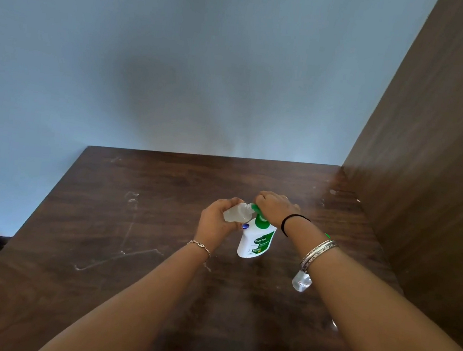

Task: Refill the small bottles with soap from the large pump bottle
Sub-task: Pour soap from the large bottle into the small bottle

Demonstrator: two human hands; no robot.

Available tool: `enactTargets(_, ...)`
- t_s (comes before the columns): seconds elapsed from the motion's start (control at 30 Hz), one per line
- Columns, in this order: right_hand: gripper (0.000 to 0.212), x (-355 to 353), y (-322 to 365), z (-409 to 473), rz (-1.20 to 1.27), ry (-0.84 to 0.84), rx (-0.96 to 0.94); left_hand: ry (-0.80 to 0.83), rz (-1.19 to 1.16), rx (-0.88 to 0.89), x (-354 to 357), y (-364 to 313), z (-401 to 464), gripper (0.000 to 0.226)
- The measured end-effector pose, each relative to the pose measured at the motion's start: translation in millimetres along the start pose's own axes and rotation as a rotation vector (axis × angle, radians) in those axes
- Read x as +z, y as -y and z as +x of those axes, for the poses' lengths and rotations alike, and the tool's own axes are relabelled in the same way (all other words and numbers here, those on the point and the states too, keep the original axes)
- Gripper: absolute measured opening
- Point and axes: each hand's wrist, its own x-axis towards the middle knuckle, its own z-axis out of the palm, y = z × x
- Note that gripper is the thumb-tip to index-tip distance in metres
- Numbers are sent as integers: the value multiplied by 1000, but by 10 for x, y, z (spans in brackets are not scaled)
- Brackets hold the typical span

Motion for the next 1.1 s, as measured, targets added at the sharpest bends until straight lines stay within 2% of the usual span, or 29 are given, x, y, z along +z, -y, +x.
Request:
enactTargets(0.2, 20, 82, -20, -26, 22, -31, 19, 8, 8, -21, 33, 28, -14, 48)
enactTargets(1.1, 22, 30, -2, -30, -37, -5, 21, -5, -23, -25, 6, 0, -15, 47)
